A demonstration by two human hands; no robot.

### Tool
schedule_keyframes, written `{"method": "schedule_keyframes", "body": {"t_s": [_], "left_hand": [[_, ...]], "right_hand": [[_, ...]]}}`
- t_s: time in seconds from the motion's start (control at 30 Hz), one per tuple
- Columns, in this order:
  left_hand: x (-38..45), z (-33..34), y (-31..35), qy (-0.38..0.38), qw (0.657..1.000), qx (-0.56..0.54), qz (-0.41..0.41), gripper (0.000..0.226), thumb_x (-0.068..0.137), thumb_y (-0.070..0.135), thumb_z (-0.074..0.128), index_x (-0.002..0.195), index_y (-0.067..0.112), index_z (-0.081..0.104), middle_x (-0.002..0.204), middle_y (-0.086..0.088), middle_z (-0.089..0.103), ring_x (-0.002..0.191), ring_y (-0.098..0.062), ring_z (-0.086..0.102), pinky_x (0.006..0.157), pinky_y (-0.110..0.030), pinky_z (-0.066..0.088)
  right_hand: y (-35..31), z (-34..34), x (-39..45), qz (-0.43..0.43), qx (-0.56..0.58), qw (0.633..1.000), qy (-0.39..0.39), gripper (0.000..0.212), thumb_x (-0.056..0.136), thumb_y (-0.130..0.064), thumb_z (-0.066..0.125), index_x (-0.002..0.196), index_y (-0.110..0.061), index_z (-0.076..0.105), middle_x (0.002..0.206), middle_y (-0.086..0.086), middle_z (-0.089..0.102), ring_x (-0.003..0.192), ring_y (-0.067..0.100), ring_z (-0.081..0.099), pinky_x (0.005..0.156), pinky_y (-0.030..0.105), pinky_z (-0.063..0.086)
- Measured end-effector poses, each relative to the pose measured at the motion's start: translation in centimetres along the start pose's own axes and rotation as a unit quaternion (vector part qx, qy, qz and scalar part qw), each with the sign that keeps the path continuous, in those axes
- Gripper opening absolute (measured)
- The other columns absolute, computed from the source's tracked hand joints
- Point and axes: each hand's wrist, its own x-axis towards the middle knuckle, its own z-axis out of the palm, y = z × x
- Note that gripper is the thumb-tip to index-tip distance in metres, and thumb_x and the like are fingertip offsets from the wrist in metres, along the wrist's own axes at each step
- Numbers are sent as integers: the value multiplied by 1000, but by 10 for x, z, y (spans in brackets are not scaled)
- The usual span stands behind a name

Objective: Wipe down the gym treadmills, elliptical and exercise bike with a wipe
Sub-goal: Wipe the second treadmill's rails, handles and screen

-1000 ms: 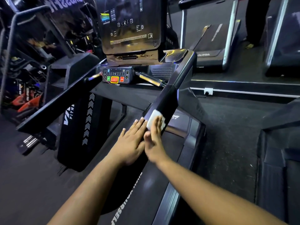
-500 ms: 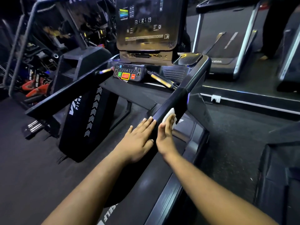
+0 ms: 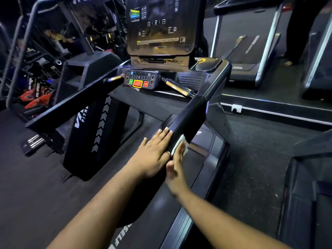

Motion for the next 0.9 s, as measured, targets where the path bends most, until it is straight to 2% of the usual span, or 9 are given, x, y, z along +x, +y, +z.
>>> {"method": "schedule_keyframes", "body": {"t_s": [0.07,0.13,0.23,0.3,0.47,0.6,0.7,0.83,0.9], "left_hand": [[0,0,0,2,1000,5,0,71,105,33,41,163,34,0,168,19,-11,154,-3,-13,127,-50,2],[0,1,0,-3,1000,11,-1,71,106,33,41,163,34,-1,167,20,-13,154,-2,-15,127,-50,2],[0,0,0,-3,1000,12,-1,70,106,34,41,163,35,-2,166,21,-14,153,-2,-15,127,-50,2],[0,-2,1,-5,1000,11,-2,71,106,33,41,163,35,-1,166,21,-14,153,-1,-15,127,-50,2],[4,-1,3,-7,1000,17,-9,72,99,47,30,162,34,-1,165,21,-15,152,-1,-15,127,-52,2],[12,0,5,-11,999,27,-13,72,104,39,37,163,34,-4,167,18,-16,153,-3,-16,127,-52,1],[18,-1,8,-6,999,30,-12,73,105,35,40,163,33,-4,168,17,-15,154,-5,-15,127,-53,1],[26,-1,10,-2,1000,26,-16,72,106,36,40,163,33,-3,168,17,-14,154,-4,-14,127,-53,2],[29,-1,10,0,999,26,-18,71,106,38,39,163,33,-3,168,17,-14,154,-3,-14,127,-52,2]], "right_hand": [[8,2,-12,-15,7,1000,-16,109,83,-89,15,157,-14,-13,166,-1,-24,152,15,-25,122,24,-14],[16,-8,10,-4,8,1000,30,112,81,-91,15,157,-13,-11,166,-3,-22,153,15,-24,124,29,-14],[10,-27,56,100,30,989,103,125,68,-102,13,158,-19,-10,164,-7,-21,152,9,-22,126,39,-9],[8,-31,69,120,29,987,103,131,63,-105,12,159,-20,-11,164,-6,-23,151,9,-24,126,38,-10],[7,-14,37,2,-31,999,29,115,75,-96,12,152,-15,-12,162,0,-21,147,-4,-28,120,19,-16],[15,-36,75,-9,-72,996,49,113,77,-95,10,153,-14,-13,164,4,-21,153,18,-25,124,35,-15],[15,-61,113,25,-83,994,65,114,72,-99,8,149,-20,-17,161,-1,-22,152,21,-24,125,43,-12],[12,-55,90,-12,-54,998,25,110,76,-96,12,151,-19,-13,161,-5,-22,149,5,-26,125,34,-11],[12,-43,62,-49,-50,997,-19,113,77,-94,14,154,-14,-12,163,-1,-21,152,8,-23,124,27,-11]]}}
